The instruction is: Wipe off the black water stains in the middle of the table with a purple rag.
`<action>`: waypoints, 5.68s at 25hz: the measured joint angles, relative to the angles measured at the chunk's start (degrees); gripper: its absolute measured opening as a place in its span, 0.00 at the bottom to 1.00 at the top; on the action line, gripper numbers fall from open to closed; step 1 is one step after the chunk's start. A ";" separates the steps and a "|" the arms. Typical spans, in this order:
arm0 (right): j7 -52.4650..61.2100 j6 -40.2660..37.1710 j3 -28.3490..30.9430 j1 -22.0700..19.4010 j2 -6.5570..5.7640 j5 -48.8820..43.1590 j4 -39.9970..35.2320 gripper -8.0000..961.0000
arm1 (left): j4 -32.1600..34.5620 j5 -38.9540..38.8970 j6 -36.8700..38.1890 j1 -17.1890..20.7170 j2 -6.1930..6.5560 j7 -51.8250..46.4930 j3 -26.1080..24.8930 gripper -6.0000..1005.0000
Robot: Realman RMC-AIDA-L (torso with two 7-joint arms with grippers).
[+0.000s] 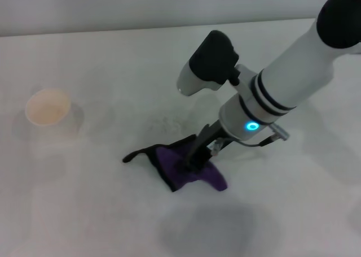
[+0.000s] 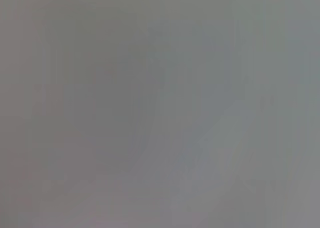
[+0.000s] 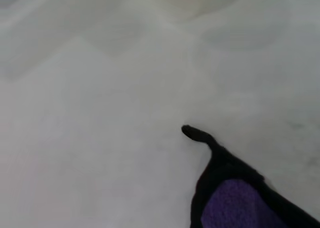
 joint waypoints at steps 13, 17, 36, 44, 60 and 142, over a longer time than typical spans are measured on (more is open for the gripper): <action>-6.02 -14.78 -2.10 -0.42 -0.25 8.04 -5.01 0.10 | -0.01 -0.01 0.00 0.04 0.01 0.00 0.00 0.88; -6.05 -20.33 0.21 -0.45 -0.66 7.26 -7.58 0.10 | 0.00 0.00 0.00 0.12 0.05 0.00 0.00 0.88; -14.05 -3.57 0.38 -0.27 0.02 17.12 -7.52 0.10 | 0.26 -0.09 0.00 0.03 0.09 0.09 -0.08 0.88; -16.99 -10.90 -4.79 -0.50 0.18 22.31 -8.09 0.10 | 0.26 -0.07 0.00 -0.19 0.09 0.09 0.00 0.88; -29.85 -0.03 28.51 -11.46 -5.26 22.24 -7.69 0.10 | 1.06 -0.13 -0.11 -0.21 0.17 0.15 -0.31 0.88; -114.93 -3.54 48.63 -19.87 0.18 86.58 -46.00 0.85 | 1.01 0.00 -1.36 -0.47 -0.11 0.18 0.00 0.88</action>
